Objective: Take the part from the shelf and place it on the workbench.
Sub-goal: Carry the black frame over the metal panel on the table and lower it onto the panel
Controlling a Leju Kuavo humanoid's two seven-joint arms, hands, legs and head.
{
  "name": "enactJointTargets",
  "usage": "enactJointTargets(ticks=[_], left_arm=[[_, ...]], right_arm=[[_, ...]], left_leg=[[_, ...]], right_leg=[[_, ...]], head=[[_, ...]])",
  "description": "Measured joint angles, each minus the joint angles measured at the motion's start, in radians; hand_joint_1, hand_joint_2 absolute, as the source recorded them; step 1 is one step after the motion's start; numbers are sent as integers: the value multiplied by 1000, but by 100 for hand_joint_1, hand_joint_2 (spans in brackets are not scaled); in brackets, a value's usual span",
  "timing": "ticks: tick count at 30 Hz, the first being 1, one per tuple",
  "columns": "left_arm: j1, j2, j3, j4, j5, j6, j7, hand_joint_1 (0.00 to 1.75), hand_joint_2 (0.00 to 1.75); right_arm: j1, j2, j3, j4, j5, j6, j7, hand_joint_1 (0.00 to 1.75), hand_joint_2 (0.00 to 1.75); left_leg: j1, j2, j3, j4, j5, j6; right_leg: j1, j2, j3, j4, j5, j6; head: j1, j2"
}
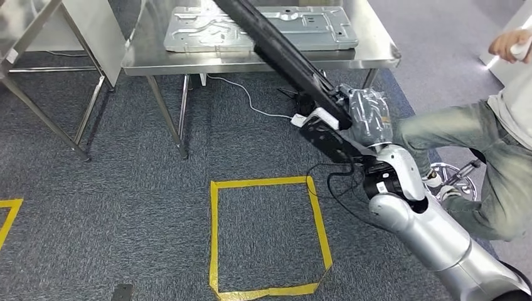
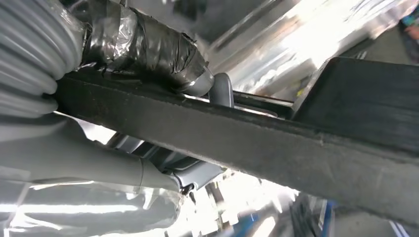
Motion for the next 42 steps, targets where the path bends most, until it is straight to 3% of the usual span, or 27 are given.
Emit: enactJointTargets(ticks=[2,3,4,5,8,10,14,16,18,20,21,23,25,29,31,33,34,35,36,38,39,40,42], left_arm=[[0,0,-1,0,-1,-11,9,0,175],[0,0,-2,0,-2,-18,15,0,175],[1,0,-3,0,-2,-24,20,0,175],[1,0,-4,0,-2,-28,23,0,175],[0,-1,-9,0,-2,-39,26,0,175],[0,-2,-11,0,0,-51,26,0,175],[1,-3,-13,0,1,-81,19,0,175],[-1,-2,-14,0,1,-88,16,0,175],[1,-2,-16,0,-2,-89,12,0,175],[4,-2,-18,0,-6,-91,6,0,175],[4,-2,-18,0,-8,-92,3,0,175],[2,-2,-18,0,-11,-93,-1,0,175],[1,-3,-19,0,-13,-93,-3,0,175],[2,-4,-20,0,-14,-91,-5,0,175],[1,-4,-20,0,-14,-90,-5,0,175],[1,-5,-21,0,-13,-89,-5,0,175],[1,-5,-21,0,-13,-89,-5,0,175],[1,-5,-22,0,-13,-89,-5,0,175],[1,-5,-23,0,-12,-89,-5,0,175],[1,-6,-25,0,-11,-89,-7,0,175],[0,-7,-26,0,-11,-89,-8,0,175],[0,-7,-27,0,-11,-90,-9,0,175],[0,-8,-28,0,-10,-91,-11,0,175]], right_arm=[[2,0,-8,6,-90,-28,-9,175,175],[3,0,-10,10,-128,-43,-10,175,175],[4,0,-11,16,-157,-58,-7,175,175],[4,0,-12,22,-173,-70,-1,175,175],[-1,0,-13,35,-178,-88,22,175,175],[-7,1,-13,41,-148,-97,33,175,175],[-12,2,-13,48,-58,-118,53,175,175],[-14,1,-13,49,-13,-125,61,175,175],[-13,1,-12,52,41,-127,71,175,175],[-12,1,-10,55,96,-123,82,175,175],[-11,1,-9,56,121,-119,86,175,175],[-11,1,-10,56,167,-111,90,175,175],[-10,-2,-14,55,206,-103,89,175,175],[-6,-8,-21,50,243,-94,86,175,175],[-4,-12,-26,49,252,-88,86,175,175],[-2,-14,-29,48,261,-80,86,175,175],[1,-14,-29,48,265,-76,87,175,175],[4,-14,-30,48,270,-74,87,175,175],[6,-14,-30,48,276,-74,86,175,175],[5,-14,-31,47,288,-73,83,175,175],[2,-14,-32,45,294,-74,82,175,175],[-2,-14,-34,43,300,-73,81,175,175],[-7,-14,-35,40,311,-69,84,175,175]], left_leg=[[-2,-2,1,1,-2,6],[-4,-4,1,1,-3,8],[-5,-6,1,2,-3,9],[-7,-9,2,3,-4,9],[-10,-16,3,6,-7,4],[-11,-17,-1,6,-7,-2],[-9,-13,-9,20,-21,-21],[-7,-8,-46,103,-69,-29],[-4,-5,-107,228,-119,-37],[-1,-3,-131,271,-117,-42],[1,-2,-114,231,-89,-43],[2,4,-49,99,-28,-42],[0,5,-8,16,-5,-34],[-1,2,2,0,-6,-12],[1,1,8,-5,-5,-1],[0,1,10,-5,-7,4],[0,0,10,-4,-8,4],[0,-1,12,-4,-9,4],[-1,-2,13,-3,-11,4],[-2,-5,16,2,-17,-1],[-4,-6,16,5,-20,-4],[-6,-7,15,7,-22,-8],[-8,-9,13,7,-24,-16]], right_leg=[[0,2,-65,135,-60,2],[0,2,-95,190,-75,2],[1,2,-110,214,-73,1],[1,2,-103,195,-51,-2],[8,5,-12,-2,43,-19],[13,7,20,-69,57,-25],[11,3,29,-88,62,-38],[8,-1,34,-94,64,-44],[8,-2,34,-93,62,-47],[8,-2,34,-92,61,-48],[8,-2,35,-90,59,-46],[8,-1,35,-83,53,-39],[10,-1,33,-77,49,-30],[9,0,29,-65,35,-8],[6,1,-8,17,-11,0],[5,2,-77,154,-69,4],[4,2,-104,202,-80,4],[4,2,-115,214,-71,4],[4,2,-105,187,-43,2],[5,3,-44,53,29,-4],[6,4,-15,-7,50,-7],[8,5,4,-47,58,-10],[9,5,14,-66,54,-16]], head=[[3,0],[3,0],[3,0],[3,0],[3,0],[4,0],[5,0],[4,0],[3,0],[3,0],[3,0],[3,0],[4,0],[4,0],[7,0],[9,0],[9,0],[9,0],[9,0],[10,0],[10,0],[10,0],[9,0]])
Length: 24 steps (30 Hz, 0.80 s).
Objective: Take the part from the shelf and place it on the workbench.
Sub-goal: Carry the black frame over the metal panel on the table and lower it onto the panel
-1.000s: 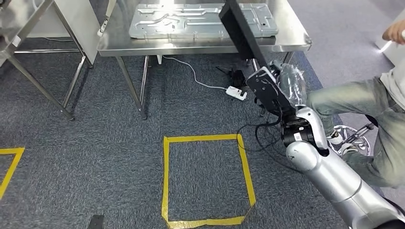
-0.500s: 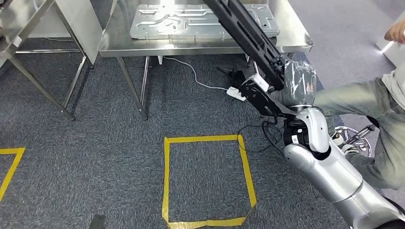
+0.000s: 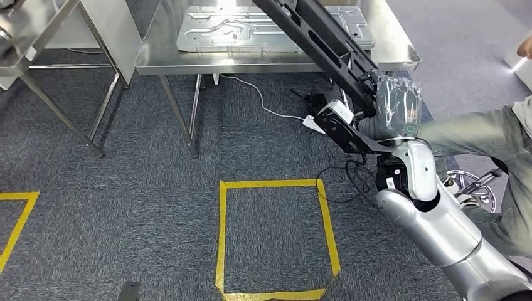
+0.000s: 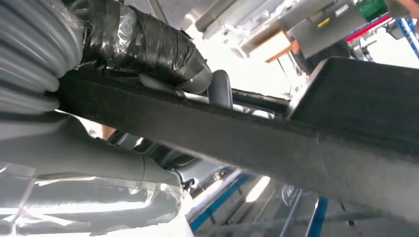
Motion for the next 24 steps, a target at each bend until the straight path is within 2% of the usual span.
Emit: enactJointTargets(ticks=[2,3,4,6,7,8,9,11,12,13,16,18,19,21,22,23,24], left_arm=[[1,-1,0,0,0,-2,-2,0,175],[0,-1,-1,0,0,-3,-3,0,175],[0,-1,-1,0,0,-4,-4,0,175],[2,-1,-2,0,0,-6,-6,0,175],[3,-1,-3,0,-1,-6,-6,0,175],[4,-1,-4,0,-1,-7,-6,0,175],[4,-1,-5,0,0,-7,-6,0,175],[3,-2,-6,0,0,-5,-6,0,175],[2,-2,-6,0,1,-4,-6,0,175],[2,-2,-6,0,2,-4,-6,0,175],[2,-2,-7,0,6,-1,-6,0,175],[1,-2,-7,0,7,-1,-6,0,175],[1,-2,-8,0,7,-1,-6,0,175],[0,-2,-8,0,7,-1,-6,0,175],[0,-2,-8,0,7,0,-6,0,175],[1,-2,-8,0,6,0,-6,0,175],[1,-2,-8,0,6,0,-5,0,175]], right_arm=[[-2,0,0,-4,8,6,6,175,175],[-2,0,0,-8,11,8,8,175,175],[-3,0,0,-12,14,9,10,175,175],[-3,0,-1,-19,17,11,15,175,175],[-1,0,-1,-22,17,13,19,175,175],[1,0,-1,-24,19,16,22,175,175],[3,0,-1,-27,21,20,25,175,175],[4,0,-1,-33,28,26,28,175,175],[5,0,-2,-37,31,30,29,175,175],[5,-1,-3,-39,34,32,29,175,175],[7,-2,-7,-46,38,43,31,175,175],[8,-5,-9,-51,43,47,32,175,175],[9,-7,-10,-52,45,48,32,175,175],[12,-8,-11,-55,48,50,32,175,175],[15,-8,-11,-55,48,51,32,175,175],[19,-9,-11,-56,48,52,33,175,175],[22,-9,-11,-56,48,54,35,175,175]], left_leg=[[2,1,-5,11,-12,-9],[3,2,-17,39,-30,-14],[4,4,-39,87,-57,-18],[5,6,-103,217,-111,-24],[6,7,-129,264,-122,-26],[6,7,-139,277,-113,-27],[6,8,-129,250,-86,-27],[5,10,-69,118,-17,-21],[3,10,-41,59,3,-17],[1,10,-23,22,12,-13],[1,10,-13,0,12,0],[5,9,-5,-11,16,11],[7,9,-1,-14,17,16],[7,9,2,-14,15,22],[6,8,3,-14,13,23],[7,8,4,-13,10,23],[7,7,7,-12,7,22]], right_leg=[[-3,-1,4,-7,2,-10],[-5,-2,7,-10,3,-16],[-6,-3,9,-13,3,-21],[-4,-4,11,-12,1,-27],[-4,-4,11,-10,-1,-28],[-4,-3,12,-8,-3,-29],[-4,-2,14,-6,-6,-29],[-2,-1,19,-3,-12,-25],[-1,0,20,-1,-15,-22],[0,0,21,-1,-17,-17],[0,1,20,-2,-19,-2],[-1,0,6,32,-43,7],[-1,0,-16,78,-67,11],[-3,1,-83,209,-120,16],[-5,1,-112,259,-132,19],[-7,1,-126,275,-125,20],[-9,0,-120,252,-98,21]], head=[[-1,0],[-2,0],[-4,0],[-5,0],[-5,0],[-5,0],[-6,0],[-5,0],[-5,0],[-4,0],[-4,0],[-3,0],[-2,0],[0,0],[0,0],[0,0],[0,0]])
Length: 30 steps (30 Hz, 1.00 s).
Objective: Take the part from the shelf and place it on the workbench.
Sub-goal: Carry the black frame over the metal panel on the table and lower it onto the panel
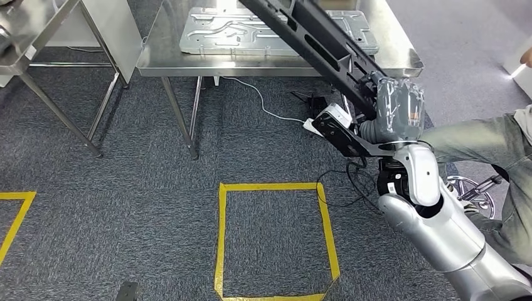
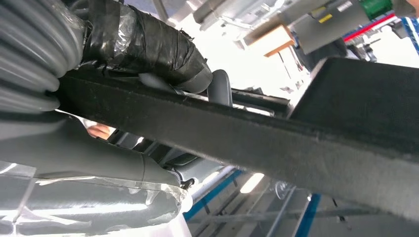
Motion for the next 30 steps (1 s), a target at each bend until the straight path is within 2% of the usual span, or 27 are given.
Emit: enactJointTargets(ticks=[2,3,4,7,9,10,12,13,14,15,17,18,19,22,24,26,28,29,30], left_arm=[[0,0,0,0,-1,0,0,0,175],[-1,-1,0,0,-2,1,0,0,175],[-1,-1,0,0,-2,1,0,0,175],[-1,-2,-1,0,-4,0,0,0,175],[-2,-3,-1,0,-6,0,0,0,175],[-3,-3,-1,0,-6,0,0,0,175],[-2,-3,-2,0,-7,0,1,0,175],[-1,-3,-3,0,-7,0,2,0,175],[1,-3,-3,0,-7,0,2,0,175],[1,-3,-3,0,-8,0,3,0,175],[0,-3,-4,0,-8,0,3,0,175],[-1,-3,-4,0,-9,0,3,0,175],[-2,-3,-5,0,-9,0,2,0,175],[-2,-3,-6,0,-10,-1,2,0,175],[-2,-3,-7,0,-12,-1,2,0,175],[-4,-3,-7,0,-14,-3,2,0,175],[-4,-3,-7,0,-16,-4,3,0,175],[-3,-3,-7,0,-16,-4,3,0,175],[-2,-4,-7,0,-16,-4,3,0,175]], right_arm=[[2,-1,0,-2,1,2,3,175,175],[2,-2,0,-4,2,2,4,175,175],[2,-2,-1,-6,2,2,4,175,175],[6,-4,-2,-11,4,2,6,175,175],[8,-6,-3,-15,6,3,7,175,175],[8,-6,-4,-18,6,3,7,175,175],[10,-7,-5,-21,6,3,7,175,175],[11,-7,-5,-21,6,4,7,175,175],[14,-7,-5,-22,6,5,8,175,175],[15,-7,-5,-22,6,5,8,175,175],[17,-7,-5,-23,6,6,8,175,175],[16,-7,-6,-25,7,6,8,175,175],[16,-8,-6,-26,7,6,8,175,175],[17,-11,-8,-30,14,9,10,175,175],[17,-14,-8,-34,22,12,10,175,175],[16,-16,-8,-36,27,16,10,175,175],[18,-17,-8,-36,30,21,10,175,175],[20,-17,-8,-36,31,24,11,175,175],[21,-17,-8,-36,31,26,12,175,175]], left_leg=[[0,-2,5,6,-9,-6],[-2,-3,6,10,-14,-10],[-3,-4,5,12,-17,-15],[-5,-4,5,9,-22,-28],[-3,-2,-8,40,-43,-38],[-2,0,-30,85,-65,-43],[0,1,-98,215,-115,-49],[0,1,-129,267,-126,-51],[0,1,-146,287,-118,-52],[1,2,-142,265,-91,-52],[0,2,-93,141,-14,-47],[-2,3,-64,79,8,-43],[-4,3,-44,38,17,-38],[-7,2,-22,3,9,-21],[-4,2,-3,-6,7,-9],[-1,1,11,-9,2,0],[-1,1,19,-9,-7,3],[-1,1,25,-8,-13,3],[0,0,32,-7,-19,1]], right_leg=[[-3,0,57,-130,72,-1],[-2,1,86,-190,94,-3],[-1,2,105,-230,103,-6],[1,3,115,-250,99,-20],[-3,2,122,-259,100,-32],[-4,1,127,-263,99,-39],[-1,0,132,-263,94,-48],[0,0,135,-262,91,-50],[1,1,138,-261,88,-51],[2,1,142,-260,84,-50],[2,2,152,-256,73,-46],[4,3,156,-255,68,-42],[5,3,158,-256,65,-37],[7,4,165,-256,65,-21],[6,4,158,-226,49,-12],[2,4,107,-127,4,-5],[0,4,31,-7,-35,0],[-2,3,8,16,-31,1],[-4,3,5,0,-6,3]], head=[[0,0],[0,0],[-1,0],[-1,0],[-3,0],[-4,0],[-6,0],[-6,0],[-6,0],[-6,0],[-6,0],[-6,0],[-6,0],[-5,0],[-2,0],[3,0],[6,0],[6,0],[7,0]])
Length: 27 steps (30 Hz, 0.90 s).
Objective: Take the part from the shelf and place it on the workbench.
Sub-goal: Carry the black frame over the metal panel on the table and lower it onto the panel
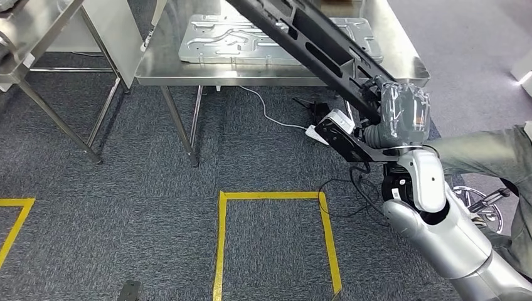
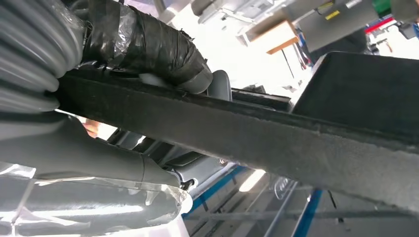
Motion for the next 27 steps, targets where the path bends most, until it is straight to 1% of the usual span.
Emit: enactJointTargets(ticks=[1,2,3,4,5,6,7,8,9,10,11,12,13,14,15,16,17,18,19,20,21,22,23,24,25,26,27], left_arm=[[0,0,0,0,0,0,0,0,175],[1,-1,0,0,0,0,0,0,175],[0,-1,0,0,0,0,0,0,175],[-1,-1,0,0,0,0,0,0,175],[-1,-1,0,0,0,0,1,0,175],[-2,-1,0,0,-1,0,2,0,175],[-2,-2,0,0,-1,0,2,0,175],[-2,-2,0,0,-1,-1,3,0,175],[-3,-2,-1,0,-1,-1,3,0,175],[-5,-3,-1,0,-1,-1,4,0,175],[-6,-3,-1,0,-1,-1,4,0,175],[-6,-3,-1,0,-1,-1,4,0,175],[-4,-3,-1,0,-1,-1,5,0,175],[-2,-3,-1,0,-1,-1,5,0,175],[1,-3,-1,0,-1,-1,6,0,175],[2,-3,-1,0,-1,-1,6,0,175],[2,-3,-1,0,-1,-1,6,0,175],[2,-2,-1,0,-1,-1,6,0,175],[1,-2,-1,0,-1,-1,6,0,175],[0,-1,-1,0,-1,-1,6,0,175],[0,-1,-1,0,-2,-1,6,0,175],[1,-1,-1,0,-2,-1,6,0,175],[2,-1,-1,0,-1,-1,6,0,175],[2,-1,-1,0,-1,-1,6,0,175],[2,-1,-1,0,-1,-1,6,0,175],[0,-1,-1,0,-1,-1,6,0,175],[-1,-1,-1,0,-1,-1,7,0,175]], right_arm=[[1,0,0,-1,1,1,1,175,175],[1,-1,0,-1,1,2,1,175,175],[0,-1,0,-2,2,2,1,175,175],[-1,-2,0,-4,3,2,1,175,175],[-1,-3,0,-5,3,3,1,175,175],[-1,-3,-1,-7,4,3,1,175,175],[0,-4,-1,-8,4,4,2,175,175],[2,-5,-1,-9,5,5,3,175,175],[2,-5,-1,-11,6,5,3,175,175],[1,-6,-1,-13,6,6,4,175,175],[1,-7,-2,-14,7,6,4,175,175],[1,-7,-2,-15,7,7,4,175,175],[2,-7,-2,-16,7,7,4,175,175],[4,-7,-2,-16,7,8,5,175,175],[6,-7,-2,-16,7,9,5,175,175],[7,-7,-2,-16,7,10,5,175,175],[8,-7,-2,-16,7,10,5,175,175],[8,-7,-2,-16,7,11,5,175,175],[7,-7,-3,-16,7,12,5,175,175],[7,-8,-3,-16,8,13,4,175,175],[8,-7,-4,-17,8,13,5,175,175],[10,-8,-5,-17,8,14,5,175,175],[12,-9,-5,-18,8,14,6,175,175],[12,-10,-6,-18,9,14,6,175,175],[11,-12,-7,-19,10,14,7,175,175],[11,-13,-8,-19,11,15,8,175,175],[11,-13,-9,-20,11,15,9,175,175]], left_leg=[[1,-1,9,2,-8,-3],[2,-1,17,3,-17,-8],[2,-2,23,5,-25,-13],[2,-3,26,6,-31,-20],[2,-3,28,7,-36,-27],[1,-3,31,8,-39,-32],[1,-2,33,8,-43,-37],[1,-1,33,18,-47,-41],[2,1,23,42,-53,-45],[3,2,0,85,-64,-48],[3,3,-35,145,-82,-50],[3,3,-77,210,-105,-51],[3,3,-117,264,-124,-51],[2,3,-145,289,-131,-50],[1,3,-157,280,-116,-46],[-1,3,-151,234,-80,-40],[-5,3,-133,162,-26,-30],[-10,3,-115,101,15,-20],[-16,3,-100,54,41,-12],[-21,3,-93,28,56,-5],[-24,3,-90,22,52,-1],[-24,3,-82,13,54,4],[-22,3,-73,6,59,7],[-20,4,-63,1,57,10],[-17,4,-52,-3,55,12],[-16,4,-45,-5,52,14],[-15,4,-40,-5,46,14]], right_leg=[[-2,0,17,-55,44,2],[-4,0,44,-123,85,3],[-2,0,65,-185,107,2],[0,0,81,-225,120,-3],[3,0,86,-242,117,-11],[6,-1,86,-246,112,-20],[6,-1,92,-245,115,-30],[5,-1,98,-249,114,-38],[5,-1,106,-251,112,-45],[5,-1,114,-253,108,-50],[6,-1,121,-254,103,-54],[8,-1,127,-254,97,-58],[11,0,134,-254,91,-60],[14,2,142,-254,83,-62],[18,3,153,-254,75,-63],[22,5,166,-254,66,-63],[25,5,179,-254,57,-63],[28,4,190,-256,49,-63],[27,4,197,-258,43,-60],[26,5,201,-260,39,-57],[24,5,205,-259,38,-52],[23,6,207,-257,37,-47],[22,6,208,-249,35,-42],[21,6,200,-227,29,-38],[20,5,181,-189,17,-34],[16,5,149,-135,-2,-30],[13,5,110,-72,-25,-25]], head=[[0,0],[0,0],[0,0],[2,0],[2,0],[3,0],[4,0],[3,0],[3,0],[3,0],[2,0],[2,0],[3,0],[2,0],[2,0],[2,0],[3,0],[5,0],[6,0],[8,0],[9,0],[9,0],[9,0],[10,0],[12,0],[13,0],[15,0]])
